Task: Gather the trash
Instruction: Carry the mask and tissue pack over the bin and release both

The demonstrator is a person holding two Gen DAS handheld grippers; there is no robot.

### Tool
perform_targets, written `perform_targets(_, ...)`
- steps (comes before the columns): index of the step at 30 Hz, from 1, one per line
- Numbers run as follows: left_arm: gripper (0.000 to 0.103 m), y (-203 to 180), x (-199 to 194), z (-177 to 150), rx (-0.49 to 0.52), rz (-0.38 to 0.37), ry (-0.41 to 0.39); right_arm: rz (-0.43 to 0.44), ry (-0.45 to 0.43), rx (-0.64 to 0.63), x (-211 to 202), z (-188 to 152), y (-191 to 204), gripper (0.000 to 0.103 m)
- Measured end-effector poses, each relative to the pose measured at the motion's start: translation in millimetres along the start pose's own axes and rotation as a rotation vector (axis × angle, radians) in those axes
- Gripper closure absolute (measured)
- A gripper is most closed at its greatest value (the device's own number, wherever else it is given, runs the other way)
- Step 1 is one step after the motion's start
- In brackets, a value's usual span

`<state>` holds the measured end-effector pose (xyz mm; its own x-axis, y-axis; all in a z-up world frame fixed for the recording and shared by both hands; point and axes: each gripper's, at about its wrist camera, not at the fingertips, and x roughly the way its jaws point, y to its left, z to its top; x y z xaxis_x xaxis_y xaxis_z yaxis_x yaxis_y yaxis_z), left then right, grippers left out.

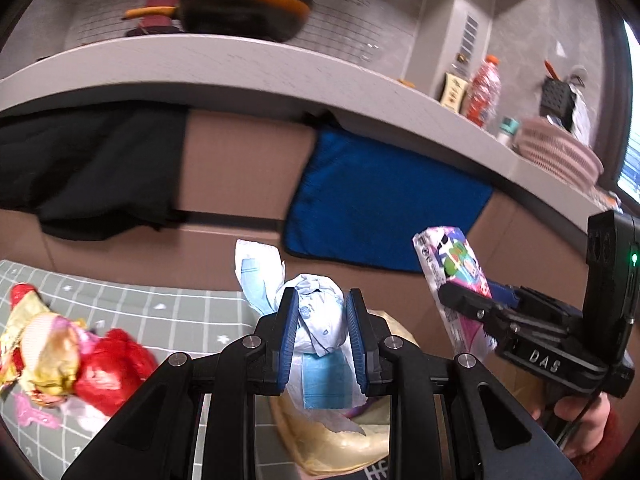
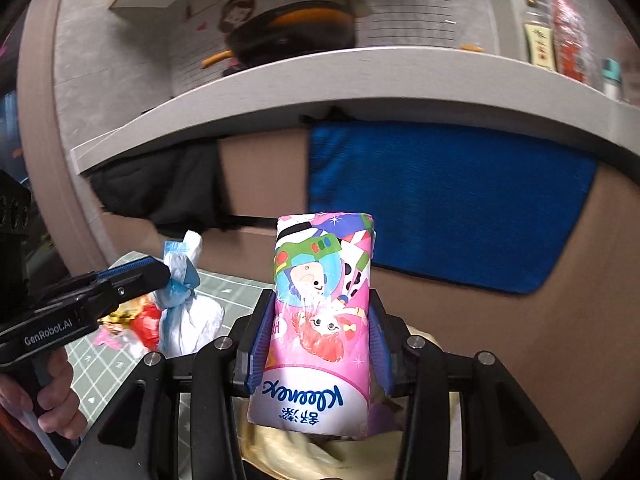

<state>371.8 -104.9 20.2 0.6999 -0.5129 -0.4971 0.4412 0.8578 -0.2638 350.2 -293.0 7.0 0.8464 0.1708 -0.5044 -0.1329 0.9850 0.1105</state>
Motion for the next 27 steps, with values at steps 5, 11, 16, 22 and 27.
perform_targets(5, 0.078, -13, 23, -11, 0.009, -0.02, 0.056, -0.021, 0.007, 0.051, 3, -10, -21, 0.062)
perform_targets(11, 0.078, -19, 48, -21, 0.015, -0.028, 0.106, -0.026, 0.035, 0.07, 17, -18, -32, 0.062)
perform_targets(16, 0.078, -18, 65, -27, 0.013, -0.041, 0.131, -0.029, 0.065, 0.102, 29, -27, -44, 0.062)
perform_targets(22, 0.078, -12, 85, -33, -0.012, -0.068, 0.181, -0.03, 0.103, 0.123, 45, -37, -52, 0.061)
perform_targets(27, 0.078, -8, 97, -42, -0.027, -0.076, 0.22, -0.033, 0.138, 0.137, 58, -48, -55, 0.061)
